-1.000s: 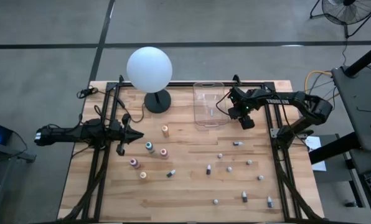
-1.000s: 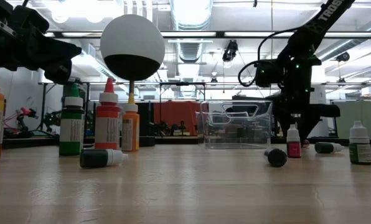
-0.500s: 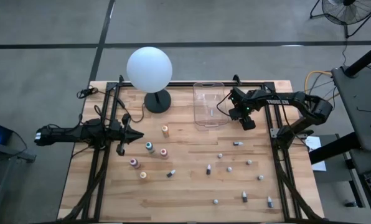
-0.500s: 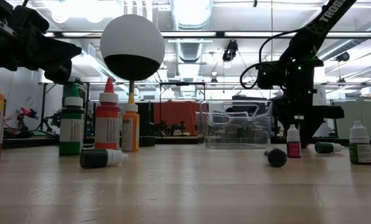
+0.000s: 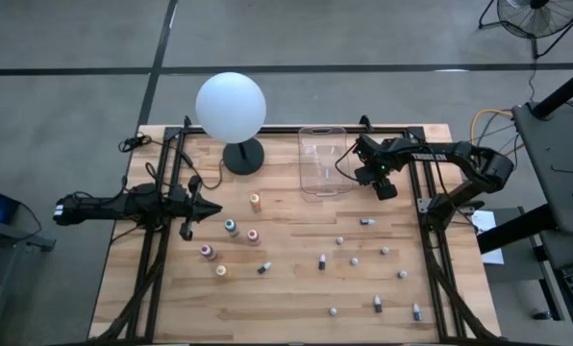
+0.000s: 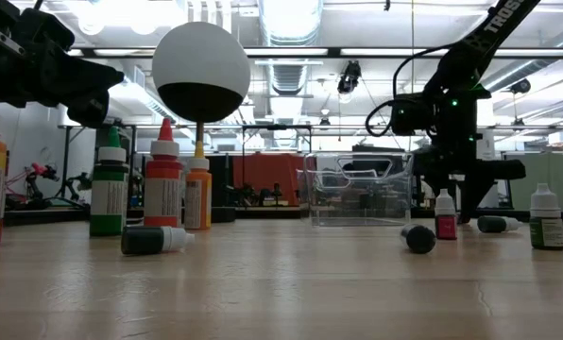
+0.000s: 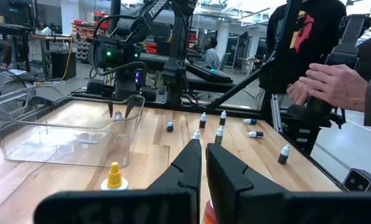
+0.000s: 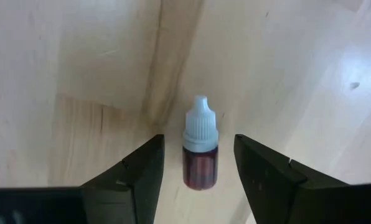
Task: Pick & Place food coloring
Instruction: Put the small orange food coloring bottle into the transparent bin
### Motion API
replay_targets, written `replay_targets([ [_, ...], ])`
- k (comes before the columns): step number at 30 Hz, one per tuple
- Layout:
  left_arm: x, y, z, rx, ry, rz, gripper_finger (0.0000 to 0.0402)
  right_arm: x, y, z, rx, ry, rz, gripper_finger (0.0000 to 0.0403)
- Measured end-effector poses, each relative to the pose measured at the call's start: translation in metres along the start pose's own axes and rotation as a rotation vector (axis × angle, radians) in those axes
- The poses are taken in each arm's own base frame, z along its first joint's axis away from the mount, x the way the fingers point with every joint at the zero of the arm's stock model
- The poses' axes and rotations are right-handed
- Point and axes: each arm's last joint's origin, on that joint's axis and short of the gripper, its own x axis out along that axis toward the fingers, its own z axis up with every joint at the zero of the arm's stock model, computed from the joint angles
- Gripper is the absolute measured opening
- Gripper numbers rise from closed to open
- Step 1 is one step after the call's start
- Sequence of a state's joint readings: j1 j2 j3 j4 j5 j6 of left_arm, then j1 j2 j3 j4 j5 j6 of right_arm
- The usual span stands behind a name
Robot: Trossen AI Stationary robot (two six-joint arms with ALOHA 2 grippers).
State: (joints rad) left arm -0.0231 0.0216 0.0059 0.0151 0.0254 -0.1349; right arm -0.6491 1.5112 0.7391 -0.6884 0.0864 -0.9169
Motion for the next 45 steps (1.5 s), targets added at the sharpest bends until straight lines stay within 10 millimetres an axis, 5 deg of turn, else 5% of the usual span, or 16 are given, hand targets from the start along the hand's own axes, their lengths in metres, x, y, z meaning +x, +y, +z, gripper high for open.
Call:
replay_targets([
  [45, 0.0000, 0.0000, 0.0001, 0.000, -0.001, 0.000, 0.0000, -0.0034, -0.0016, 0.0025, 0.023, -0.065, 0.028, 0.0187],
])
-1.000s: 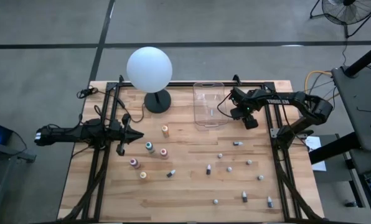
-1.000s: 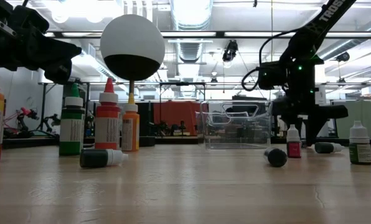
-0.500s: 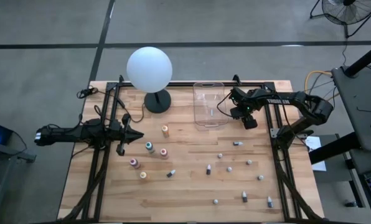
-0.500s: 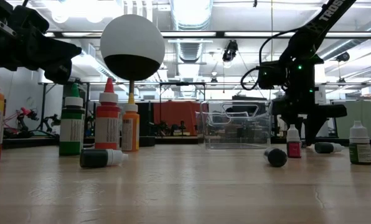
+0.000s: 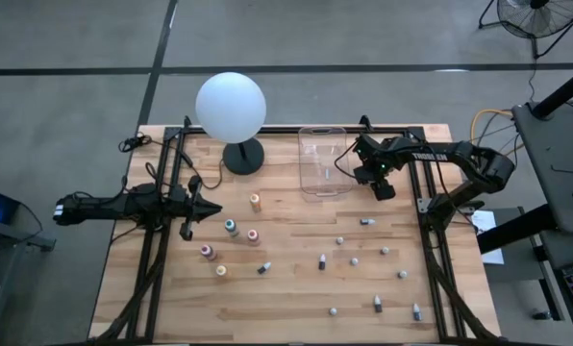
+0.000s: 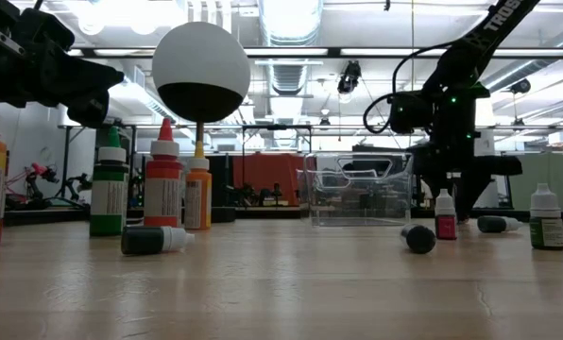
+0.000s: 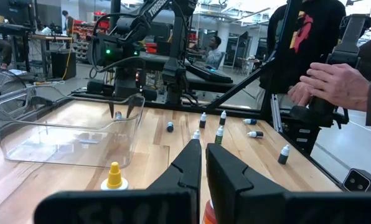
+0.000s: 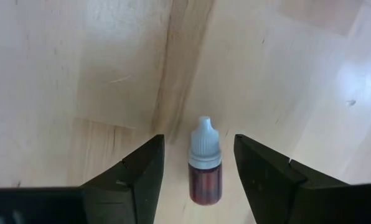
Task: Pick & Place food coloring
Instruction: Put the small orange food coloring bottle into the transparent bin
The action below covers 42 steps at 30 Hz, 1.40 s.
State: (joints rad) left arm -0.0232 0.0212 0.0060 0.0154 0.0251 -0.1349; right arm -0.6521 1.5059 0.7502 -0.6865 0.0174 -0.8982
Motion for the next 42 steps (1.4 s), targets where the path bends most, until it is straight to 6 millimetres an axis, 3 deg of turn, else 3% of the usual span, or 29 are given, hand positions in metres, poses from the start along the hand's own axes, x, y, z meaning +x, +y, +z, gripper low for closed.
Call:
replay_targets([
  [5, 0.000, 0.000, 0.000, 0.000, 0.001, 0.000, 0.0000, 0.001, 0.000, 0.000, -0.001, -0.006, -0.008, 0.0182],
  [27, 0.000, 0.000, 0.000, 0.000, 0.000, 0.000, 0.0000, 0.007, -0.005, 0.001, 0.012, 0.006, -0.006, 0.0065],
  [33, 0.000, 0.000, 0.000, 0.000, 0.001, 0.000, 0.0000, 0.007, -0.005, 0.001, 0.019, 0.007, -0.008, 0.0054],
  [42, 0.000, 0.000, 0.000, 0.000, 0.001, 0.000, 0.0000, -0.014, -0.010, 0.005, 0.144, -0.013, -0.032, 0.0051],
])
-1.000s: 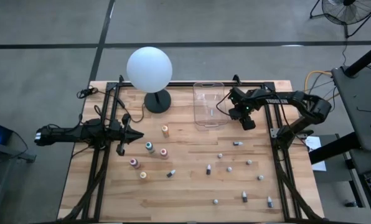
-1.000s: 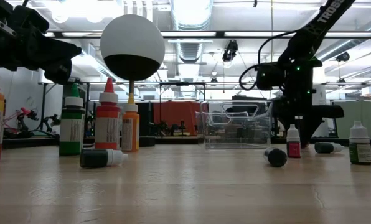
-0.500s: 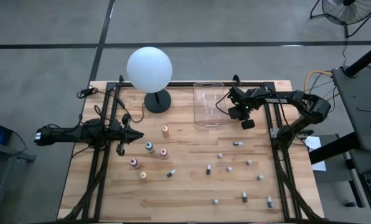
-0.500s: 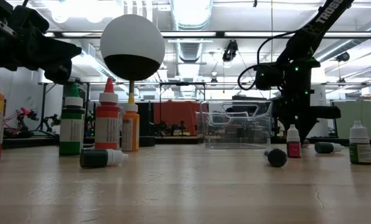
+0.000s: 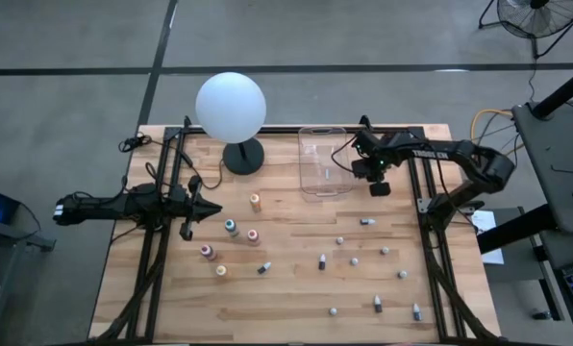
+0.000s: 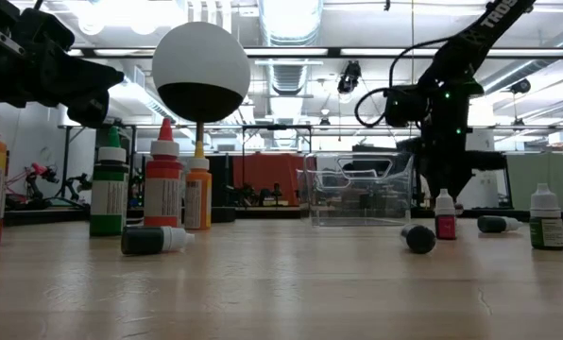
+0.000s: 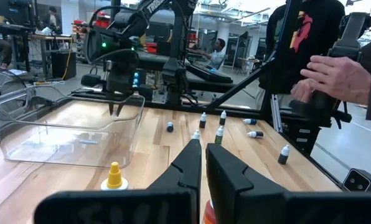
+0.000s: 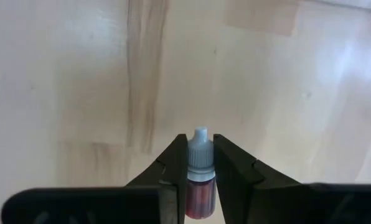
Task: Pick & Place food coloring
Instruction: Put the small orange food coloring bottle into the transparent bin
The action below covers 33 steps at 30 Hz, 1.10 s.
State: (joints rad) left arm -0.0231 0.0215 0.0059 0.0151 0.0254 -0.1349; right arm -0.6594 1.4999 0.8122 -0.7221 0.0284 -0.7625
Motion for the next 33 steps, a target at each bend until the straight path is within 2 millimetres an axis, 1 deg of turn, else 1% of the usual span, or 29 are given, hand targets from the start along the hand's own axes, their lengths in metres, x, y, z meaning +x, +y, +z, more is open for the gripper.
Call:
replay_targets([
  [5, 0.000, 0.000, 0.000, 0.000, -0.001, 0.000, 0.0000, -0.024, -0.002, 0.001, 0.056, 0.011, 0.010, 0.0050],
  [9, 0.000, 0.000, 0.000, 0.000, 0.000, 0.000, 0.0000, -0.055, -0.004, 0.003, 0.111, -0.016, -0.013, 0.0050],
  [14, 0.000, 0.000, 0.000, 0.000, -0.001, 0.000, 0.0000, -0.091, 0.000, 0.000, 0.169, -0.055, -0.040, 0.0050],
  [18, 0.000, 0.000, 0.000, 0.000, -0.001, 0.000, 0.0000, -0.110, 0.003, -0.003, 0.215, -0.105, -0.073, 0.0050],
  [22, 0.000, 0.000, 0.000, 0.000, -0.001, 0.000, 0.0000, -0.120, 0.007, -0.008, 0.273, -0.146, -0.096, 0.0050],
  [25, 0.000, 0.000, 0.000, 0.000, 0.000, 0.000, 0.0000, -0.123, 0.011, -0.012, 0.328, -0.170, -0.104, 0.0050],
  [29, 0.000, 0.000, 0.000, 0.000, 0.000, 0.000, 0.0000, -0.124, 0.015, -0.015, 0.402, -0.247, -0.104, 0.0050],
  [33, 0.000, 0.000, 0.000, 0.000, 0.000, 0.000, 0.0000, -0.121, 0.018, -0.016, 0.431, -0.346, -0.101, 0.0050],
])
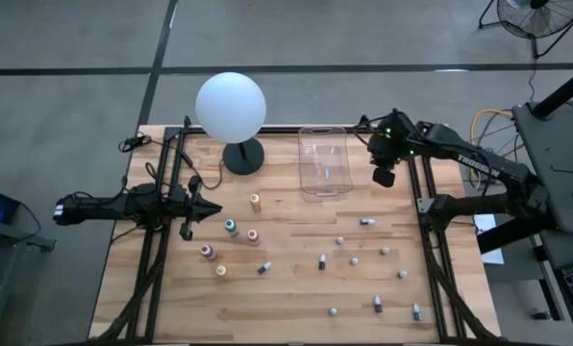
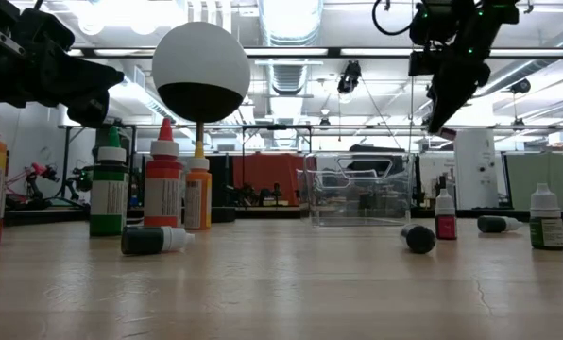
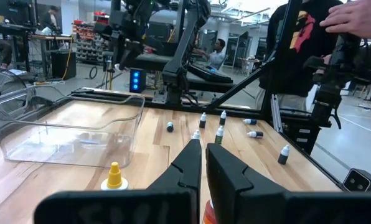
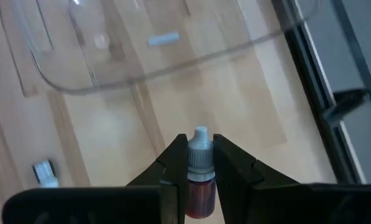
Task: Pick & Place food coloring
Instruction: Put the small orange food coloring bottle into the transparent bin
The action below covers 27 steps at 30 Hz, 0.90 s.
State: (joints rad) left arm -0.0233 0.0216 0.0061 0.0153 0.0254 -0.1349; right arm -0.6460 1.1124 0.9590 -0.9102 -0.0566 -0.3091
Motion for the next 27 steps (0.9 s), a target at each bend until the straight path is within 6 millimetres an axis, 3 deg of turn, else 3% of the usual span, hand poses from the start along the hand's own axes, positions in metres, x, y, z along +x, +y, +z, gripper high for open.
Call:
replay_targets([
  [16, 0.000, 0.000, 0.000, 0.000, 0.000, 0.000, 0.0000, 0.027, 0.000, -0.029, 0.109, -0.302, -0.009, 0.0049],
  [27, 0.000, 0.000, 0.000, 0.000, 0.000, 0.001, 0.0000, 0.044, -0.003, -0.024, 0.164, -0.587, 0.011, 0.0049],
])
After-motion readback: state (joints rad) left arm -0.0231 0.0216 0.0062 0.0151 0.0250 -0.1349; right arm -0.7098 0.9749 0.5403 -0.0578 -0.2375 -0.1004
